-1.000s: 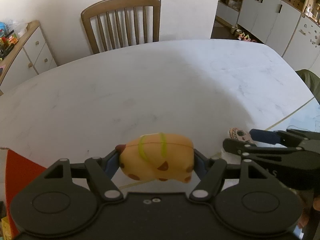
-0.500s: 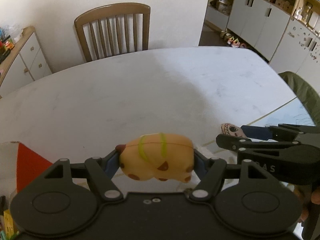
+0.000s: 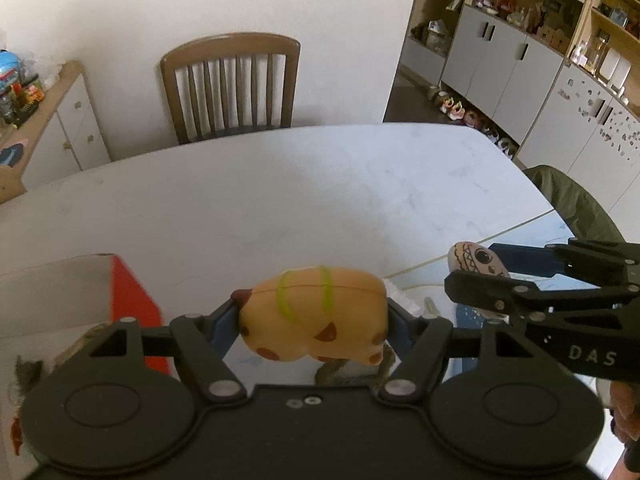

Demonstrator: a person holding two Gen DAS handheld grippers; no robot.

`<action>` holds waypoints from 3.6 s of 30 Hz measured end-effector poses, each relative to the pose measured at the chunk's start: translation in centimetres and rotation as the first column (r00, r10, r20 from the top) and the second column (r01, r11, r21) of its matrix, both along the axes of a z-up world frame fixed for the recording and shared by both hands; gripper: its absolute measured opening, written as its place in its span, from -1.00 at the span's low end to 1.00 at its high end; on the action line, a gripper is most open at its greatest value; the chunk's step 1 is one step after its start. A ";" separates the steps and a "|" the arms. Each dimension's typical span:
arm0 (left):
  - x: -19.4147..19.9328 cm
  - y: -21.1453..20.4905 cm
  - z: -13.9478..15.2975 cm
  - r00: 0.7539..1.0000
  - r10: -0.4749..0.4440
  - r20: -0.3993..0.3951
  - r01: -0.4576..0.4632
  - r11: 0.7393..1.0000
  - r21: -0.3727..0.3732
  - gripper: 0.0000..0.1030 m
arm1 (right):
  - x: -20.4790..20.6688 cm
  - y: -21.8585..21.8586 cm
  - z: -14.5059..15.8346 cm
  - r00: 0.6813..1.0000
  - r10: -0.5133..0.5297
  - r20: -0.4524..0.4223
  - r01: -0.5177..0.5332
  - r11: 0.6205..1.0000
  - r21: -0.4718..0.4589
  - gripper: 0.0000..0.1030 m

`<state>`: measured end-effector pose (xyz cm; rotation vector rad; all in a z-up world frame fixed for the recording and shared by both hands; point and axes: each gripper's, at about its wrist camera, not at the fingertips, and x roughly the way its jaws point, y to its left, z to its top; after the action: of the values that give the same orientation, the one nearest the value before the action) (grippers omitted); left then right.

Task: Organize objects
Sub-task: 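Carry the pig toy with the left tool while the right tool carries the plush to the box, then release the pig toy into the box with the left tool while the right tool drops the plush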

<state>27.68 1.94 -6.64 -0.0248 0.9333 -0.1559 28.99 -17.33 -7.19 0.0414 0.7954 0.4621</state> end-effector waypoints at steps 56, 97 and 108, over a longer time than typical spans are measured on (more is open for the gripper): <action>-9.9 27.1 -1.8 0.948 0.318 -0.037 -0.311 0.943 0.118 0.39 | -7.5 29.1 -0.8 0.945 0.325 0.028 -0.314 0.931 -0.188 -0.02; -3.8 24.1 -8.5 0.957 0.141 -0.253 -0.043 0.932 0.359 0.44 | -2.6 32.6 -7.3 0.938 0.334 -0.092 -0.346 0.892 -0.290 0.06; -4.5 24.2 -8.0 0.961 0.155 -0.227 -0.070 0.936 0.344 0.70 | -3.7 30.5 -4.9 0.946 0.317 -0.067 -0.324 0.926 -0.196 0.17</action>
<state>23.14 26.13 -14.65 0.2201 1.1996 0.1185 25.26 13.20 -12.06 -0.2775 0.8840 0.6878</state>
